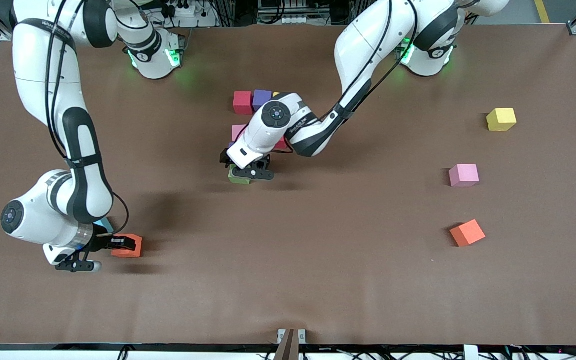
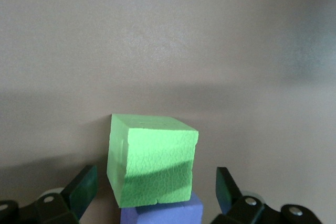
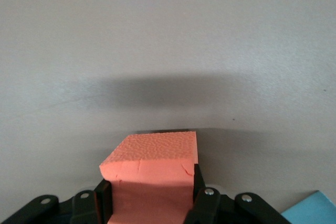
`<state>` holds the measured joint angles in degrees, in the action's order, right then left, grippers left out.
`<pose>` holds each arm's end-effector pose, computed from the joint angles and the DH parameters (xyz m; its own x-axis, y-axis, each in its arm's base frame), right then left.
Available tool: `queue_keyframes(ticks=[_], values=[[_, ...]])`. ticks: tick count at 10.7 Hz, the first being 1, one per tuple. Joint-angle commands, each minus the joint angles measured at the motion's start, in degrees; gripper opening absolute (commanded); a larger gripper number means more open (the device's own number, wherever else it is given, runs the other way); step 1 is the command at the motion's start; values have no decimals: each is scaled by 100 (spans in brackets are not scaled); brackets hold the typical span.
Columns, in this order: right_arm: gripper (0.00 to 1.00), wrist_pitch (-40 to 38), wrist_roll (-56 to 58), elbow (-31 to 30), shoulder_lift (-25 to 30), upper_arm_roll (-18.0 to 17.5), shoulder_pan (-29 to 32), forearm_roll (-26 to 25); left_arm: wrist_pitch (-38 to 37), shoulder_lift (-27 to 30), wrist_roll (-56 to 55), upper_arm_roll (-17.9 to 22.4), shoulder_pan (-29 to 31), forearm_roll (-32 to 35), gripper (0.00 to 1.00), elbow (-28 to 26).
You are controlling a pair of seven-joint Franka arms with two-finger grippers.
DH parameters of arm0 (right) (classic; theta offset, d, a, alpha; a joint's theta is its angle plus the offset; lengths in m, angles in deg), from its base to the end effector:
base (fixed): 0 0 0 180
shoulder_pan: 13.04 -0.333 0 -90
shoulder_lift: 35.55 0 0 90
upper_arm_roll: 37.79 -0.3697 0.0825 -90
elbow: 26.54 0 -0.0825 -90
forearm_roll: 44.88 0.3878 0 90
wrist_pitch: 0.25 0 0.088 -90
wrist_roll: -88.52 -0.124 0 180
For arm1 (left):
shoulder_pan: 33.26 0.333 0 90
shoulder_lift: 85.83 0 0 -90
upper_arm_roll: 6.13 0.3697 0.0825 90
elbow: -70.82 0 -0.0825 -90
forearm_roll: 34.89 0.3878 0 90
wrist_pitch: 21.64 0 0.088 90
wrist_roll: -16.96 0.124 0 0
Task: Form number 2 with 11 blocks
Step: 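Set the green cube below purple with the left gripper while right lifts orange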
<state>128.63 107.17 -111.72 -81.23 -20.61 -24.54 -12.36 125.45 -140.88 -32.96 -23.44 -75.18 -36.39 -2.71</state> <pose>0.7597 -0.0079 0.2337 0.9970 -0.0505 0.0590 -0.0364 -0.9749 -0.2196 0.4906 -0.6702 0.2315 0.9996 0.0269 0.0056 0.0221 -0.9088 0.4166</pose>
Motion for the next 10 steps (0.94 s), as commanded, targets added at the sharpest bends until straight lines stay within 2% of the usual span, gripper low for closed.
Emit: queue_keyframes(ticks=[1,4,6,8,10], values=[[31,-362,-27,220,77,-12,-1,-53,-214,327,-193,70,-19,-88,100,14],[29,-435,-27,345,86,14,-369,-79,-1057,1029,-709,70,314,-70,100,-143],[23,-452,25,546,120,-21,-658,-384,-1636,1608,-783,78,726,-53,100,-476],[23,-435,43,556,173,-56,-1045,-466,-1999,2293,-625,70,1288,122,100,-1116],[23,-426,87,556,174,-65,-1493,-457,-2009,3006,-222,52,1868,158,100,-1942]])
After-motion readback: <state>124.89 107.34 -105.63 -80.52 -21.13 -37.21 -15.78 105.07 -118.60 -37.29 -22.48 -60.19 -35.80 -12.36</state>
